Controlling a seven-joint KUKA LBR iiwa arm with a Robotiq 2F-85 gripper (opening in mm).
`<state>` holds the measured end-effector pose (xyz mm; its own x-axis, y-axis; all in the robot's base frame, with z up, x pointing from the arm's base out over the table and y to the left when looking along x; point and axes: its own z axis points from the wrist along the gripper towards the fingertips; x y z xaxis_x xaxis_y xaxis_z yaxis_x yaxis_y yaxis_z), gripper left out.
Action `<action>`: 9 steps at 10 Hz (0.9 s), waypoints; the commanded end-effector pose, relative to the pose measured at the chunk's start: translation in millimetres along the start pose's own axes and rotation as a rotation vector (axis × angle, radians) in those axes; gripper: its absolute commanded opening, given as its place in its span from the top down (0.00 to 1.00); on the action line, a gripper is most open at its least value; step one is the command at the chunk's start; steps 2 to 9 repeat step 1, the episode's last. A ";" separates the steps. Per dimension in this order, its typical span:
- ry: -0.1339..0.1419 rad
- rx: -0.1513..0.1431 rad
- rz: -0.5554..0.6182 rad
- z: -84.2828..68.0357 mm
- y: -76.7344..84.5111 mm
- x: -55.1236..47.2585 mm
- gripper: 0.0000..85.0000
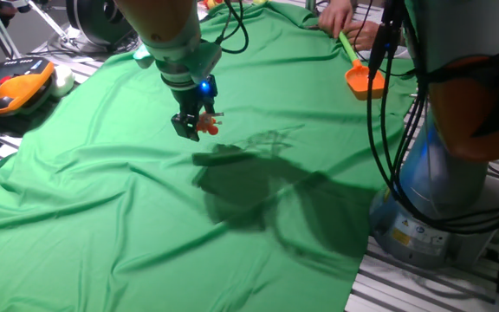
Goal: Grasp the moving object
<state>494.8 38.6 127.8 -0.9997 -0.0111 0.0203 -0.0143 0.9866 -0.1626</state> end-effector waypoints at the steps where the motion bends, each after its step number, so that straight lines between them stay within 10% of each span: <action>1: 0.004 -0.001 0.000 -2.9 0.0 -1.2 0.80; 9: 0.004 -0.001 0.000 -2.9 0.0 -1.2 0.80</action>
